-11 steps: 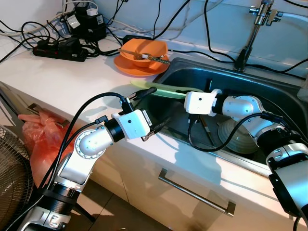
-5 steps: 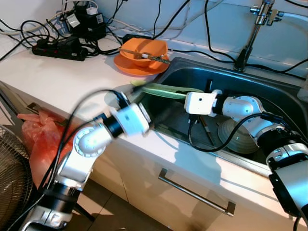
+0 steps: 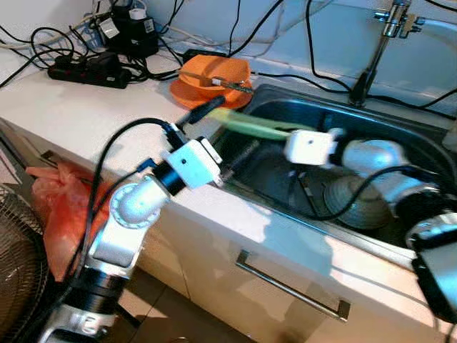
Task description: Kitchen organization
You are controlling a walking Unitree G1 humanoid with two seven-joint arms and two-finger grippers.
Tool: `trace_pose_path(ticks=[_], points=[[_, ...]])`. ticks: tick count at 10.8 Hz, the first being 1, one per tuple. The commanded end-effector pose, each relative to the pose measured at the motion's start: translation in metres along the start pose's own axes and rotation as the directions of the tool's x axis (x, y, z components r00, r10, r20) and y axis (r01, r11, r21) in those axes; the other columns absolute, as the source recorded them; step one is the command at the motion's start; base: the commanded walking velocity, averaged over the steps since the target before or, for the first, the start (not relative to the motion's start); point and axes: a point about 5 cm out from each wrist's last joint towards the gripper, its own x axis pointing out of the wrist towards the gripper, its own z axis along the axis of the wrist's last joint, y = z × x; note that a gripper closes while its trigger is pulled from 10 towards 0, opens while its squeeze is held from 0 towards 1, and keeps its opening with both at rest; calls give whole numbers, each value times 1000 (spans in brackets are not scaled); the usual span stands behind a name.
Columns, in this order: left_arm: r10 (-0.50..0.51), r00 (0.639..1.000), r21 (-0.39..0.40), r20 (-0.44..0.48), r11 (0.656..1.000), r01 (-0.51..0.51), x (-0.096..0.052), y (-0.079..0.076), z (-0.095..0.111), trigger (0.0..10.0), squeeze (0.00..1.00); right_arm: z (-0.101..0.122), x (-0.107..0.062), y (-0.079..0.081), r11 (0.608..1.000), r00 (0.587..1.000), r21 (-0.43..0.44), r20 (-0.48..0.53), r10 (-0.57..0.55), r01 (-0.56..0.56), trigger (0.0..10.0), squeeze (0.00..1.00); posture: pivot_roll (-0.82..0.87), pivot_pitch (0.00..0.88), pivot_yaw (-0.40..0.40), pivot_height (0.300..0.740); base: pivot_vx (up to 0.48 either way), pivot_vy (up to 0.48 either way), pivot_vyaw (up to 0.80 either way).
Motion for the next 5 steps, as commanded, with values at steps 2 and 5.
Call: trace_pose_path(ticks=[2, 5], points=[[-15, 1000, -57, -3, 998, 14, 1, -6, 1, 10000, 0, -13, -19, -14, 995, 993, 1, -56, -103, 104, 10000, 0, -4, 0, 9, 740, 0, 0, 0], [-122, 992, -261, -30, 959, 110, 1, -25, -5, 10000, 0, -38, -46, -3, 986, 975, 51, -164, -149, 159, 10000, 0, -24, 0, 22, 740, 0, 0, 0]])
